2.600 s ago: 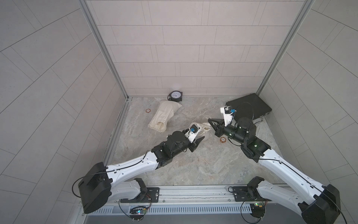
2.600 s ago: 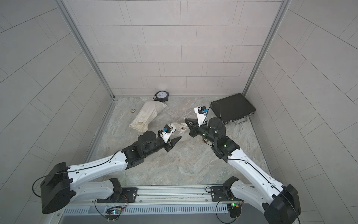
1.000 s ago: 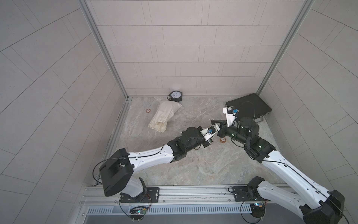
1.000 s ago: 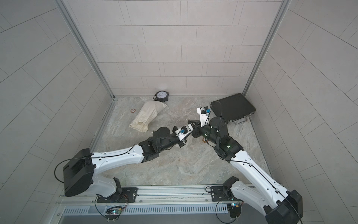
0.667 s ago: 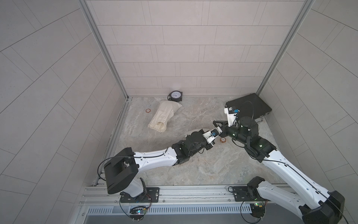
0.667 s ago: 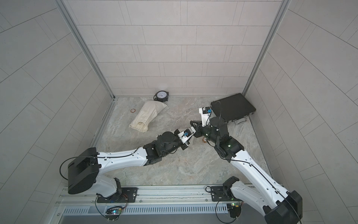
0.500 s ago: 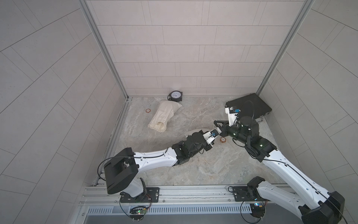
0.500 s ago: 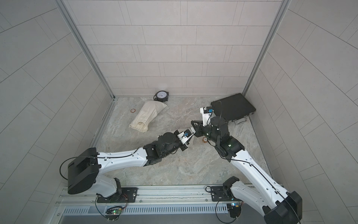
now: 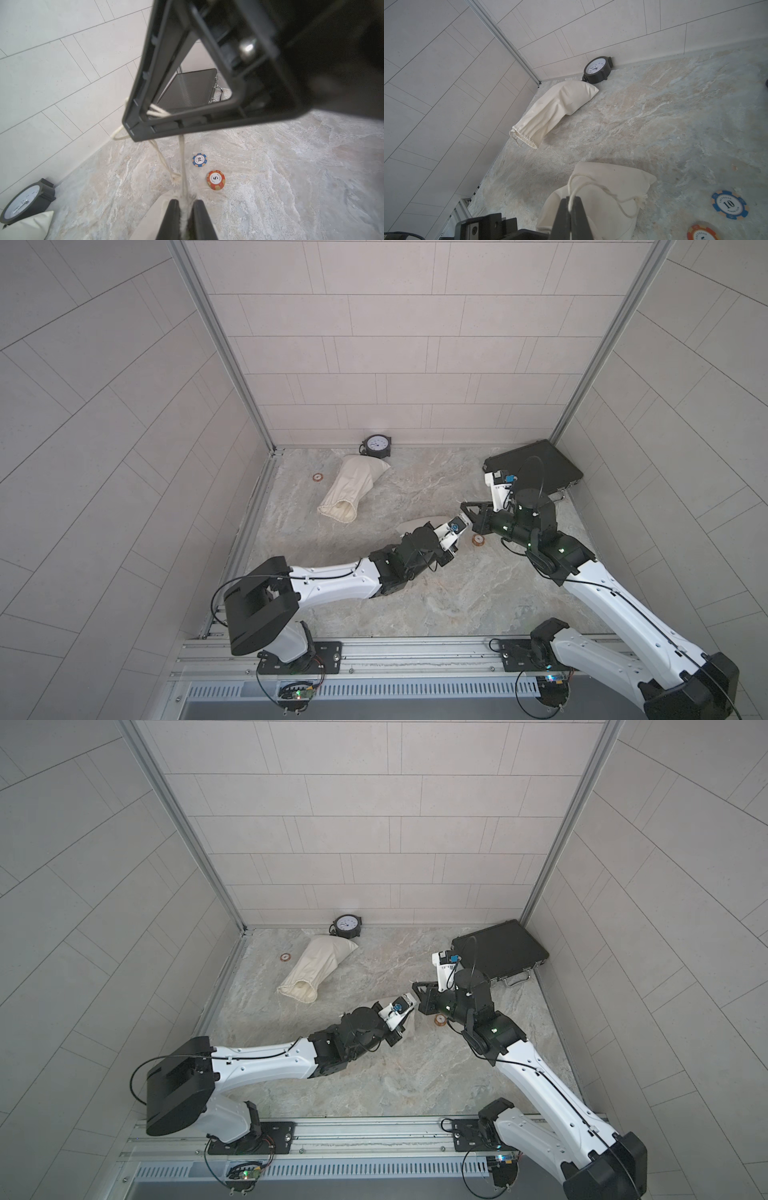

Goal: Close the soil bag
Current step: Frap the soil bag at the center of the board.

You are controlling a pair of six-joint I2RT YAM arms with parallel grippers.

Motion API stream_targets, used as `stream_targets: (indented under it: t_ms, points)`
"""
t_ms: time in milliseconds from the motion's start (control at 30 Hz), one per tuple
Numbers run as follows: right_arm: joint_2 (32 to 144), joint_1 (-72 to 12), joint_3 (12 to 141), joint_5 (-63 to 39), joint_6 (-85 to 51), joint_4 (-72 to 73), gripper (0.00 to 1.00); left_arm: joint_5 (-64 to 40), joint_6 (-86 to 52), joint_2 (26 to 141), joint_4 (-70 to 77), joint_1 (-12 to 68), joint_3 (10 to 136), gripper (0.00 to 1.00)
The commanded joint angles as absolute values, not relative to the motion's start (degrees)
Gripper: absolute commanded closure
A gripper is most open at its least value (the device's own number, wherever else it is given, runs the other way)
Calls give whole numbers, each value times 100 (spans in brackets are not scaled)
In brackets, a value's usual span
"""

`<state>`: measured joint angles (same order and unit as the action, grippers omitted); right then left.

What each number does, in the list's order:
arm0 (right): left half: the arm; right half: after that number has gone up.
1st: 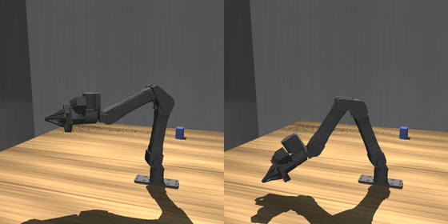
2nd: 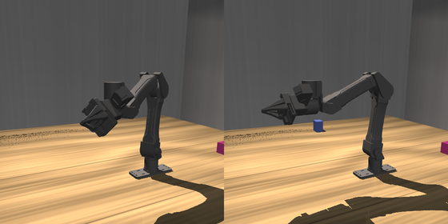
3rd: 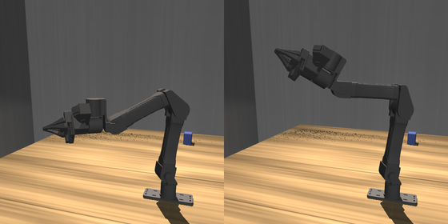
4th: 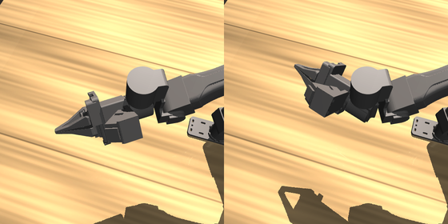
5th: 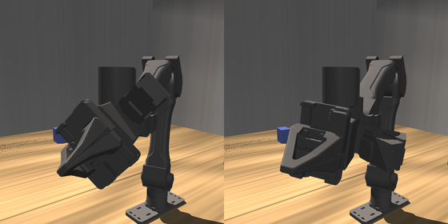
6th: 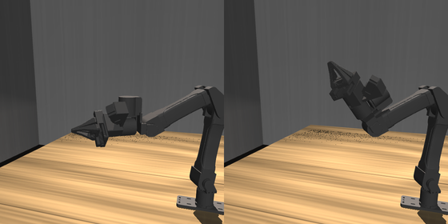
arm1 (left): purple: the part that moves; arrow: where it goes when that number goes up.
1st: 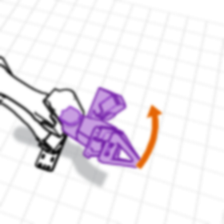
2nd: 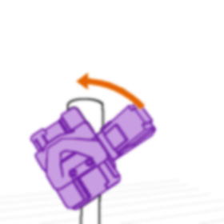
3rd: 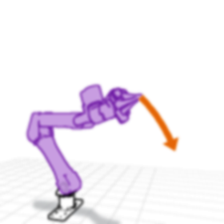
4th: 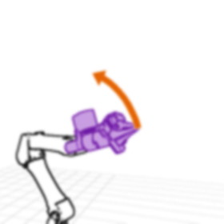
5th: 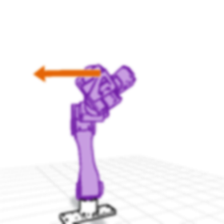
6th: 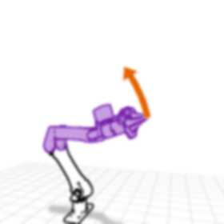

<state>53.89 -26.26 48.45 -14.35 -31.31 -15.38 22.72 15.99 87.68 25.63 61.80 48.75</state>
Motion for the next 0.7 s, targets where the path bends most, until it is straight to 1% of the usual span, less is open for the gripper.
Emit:
stream_targets:
  t_ms: [0,67,133,233,433,567,667]
  points:
    - [5098,-2383,5523,-1021,-3257,93,100,2632,1529,9221,175,6145,4384,82]
    - [5097,-2382,5520,-1066,-3269,116,100,2601,1497,9274,227,6150,4368,82]
    - [5098,-2375,5516,-1053,-3244,79,100,2542,1447,9257,228,6135,4349,86]
    - [5125,-2360,5481,-1084,-3226,36,100,2385,1358,9113,321,6078,4257,89]
    - [5324,-2360,5142,-1437,-3404,314,100,1691,1258,8729,494,5779,4137,100]
    - [5291,-2357,5233,-1481,-3361,268,100,1637,1121,8759,441,5722,4261,96]
    - [5377,-2400,5352,-1802,-3377,347,100,1311,1024,8615,750,5704,4212,86]
